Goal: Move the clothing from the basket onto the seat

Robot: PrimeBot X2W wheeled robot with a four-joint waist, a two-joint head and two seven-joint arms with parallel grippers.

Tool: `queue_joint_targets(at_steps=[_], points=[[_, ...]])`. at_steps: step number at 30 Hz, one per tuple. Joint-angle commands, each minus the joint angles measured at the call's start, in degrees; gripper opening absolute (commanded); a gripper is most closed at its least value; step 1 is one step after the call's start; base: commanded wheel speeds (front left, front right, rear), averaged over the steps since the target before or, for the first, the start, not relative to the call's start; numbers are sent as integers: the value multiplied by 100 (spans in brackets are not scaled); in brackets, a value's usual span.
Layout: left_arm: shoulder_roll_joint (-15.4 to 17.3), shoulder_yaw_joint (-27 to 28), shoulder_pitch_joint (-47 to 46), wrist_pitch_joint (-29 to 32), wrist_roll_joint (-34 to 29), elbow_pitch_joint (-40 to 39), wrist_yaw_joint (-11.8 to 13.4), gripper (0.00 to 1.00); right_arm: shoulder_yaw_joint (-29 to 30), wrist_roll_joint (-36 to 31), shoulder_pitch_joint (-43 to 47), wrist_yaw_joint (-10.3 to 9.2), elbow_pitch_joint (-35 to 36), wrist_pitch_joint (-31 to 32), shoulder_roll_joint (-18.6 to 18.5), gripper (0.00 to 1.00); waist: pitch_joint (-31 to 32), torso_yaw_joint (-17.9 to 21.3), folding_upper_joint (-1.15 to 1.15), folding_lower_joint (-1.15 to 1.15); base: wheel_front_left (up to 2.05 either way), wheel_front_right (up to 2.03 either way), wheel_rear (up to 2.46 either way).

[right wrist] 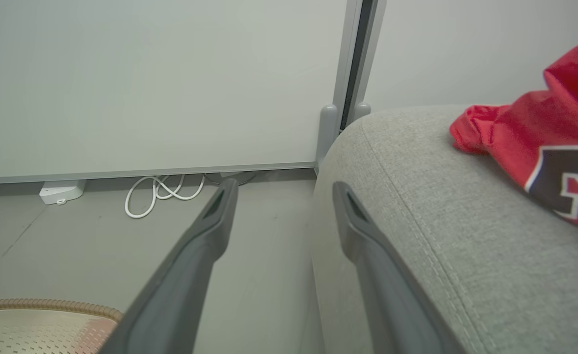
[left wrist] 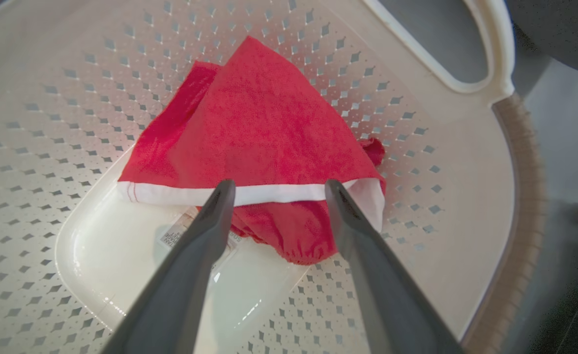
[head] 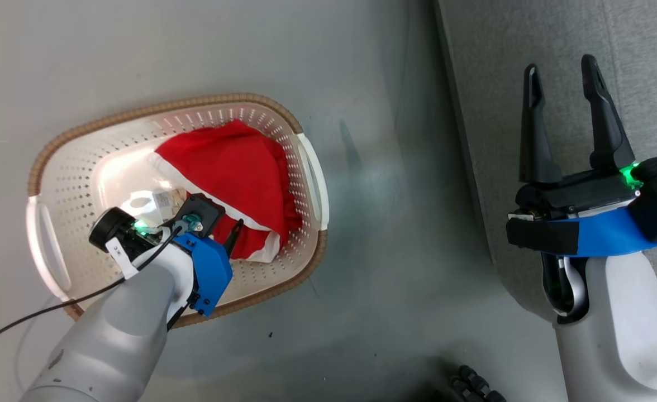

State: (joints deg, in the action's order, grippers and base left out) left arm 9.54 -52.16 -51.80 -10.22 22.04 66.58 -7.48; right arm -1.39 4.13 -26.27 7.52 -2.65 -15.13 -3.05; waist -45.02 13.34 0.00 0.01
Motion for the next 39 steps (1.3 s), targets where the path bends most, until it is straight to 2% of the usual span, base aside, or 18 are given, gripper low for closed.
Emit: queue_joint_targets(at_steps=[1,16,27,34,36,37,39], points=[[52,-106,-116,80,86,55,3,100,-20,30,-121,-6,53,-3,26,100,-269,64,0,-1,0,0,0],[201,-1024,-736,443,720,248,2,100,-85,61,-330,-6,306,-3,25,100,-1111,48,0,-1,0,0,0],[218,-1318,-1201,523,770,561,6,100,-116,55,-341,-6,567,-2,25,100,-1593,48,0,-1,0,0,0],[95,-1358,-1326,435,810,655,28,100,-80,-14,-269,-6,692,-2,25,100,-1705,-21,0,-1,0,0,0],[60,-1379,-1354,405,820,666,21,29,-100,-16,-259,-6,704,-2,25,100,-1715,-40,0,-1,0,0,0],[45,-1366,-1374,368,846,670,17,0,-109,-23,-258,-6,704,-2,24,100,-1717,-48,0,-1,0,0,0],[35,-1377,-1387,330,860,680,9,0,-119,-27,-269,-6,695,-2,24,100,-1716,-56,0,-1,0,0,0]])
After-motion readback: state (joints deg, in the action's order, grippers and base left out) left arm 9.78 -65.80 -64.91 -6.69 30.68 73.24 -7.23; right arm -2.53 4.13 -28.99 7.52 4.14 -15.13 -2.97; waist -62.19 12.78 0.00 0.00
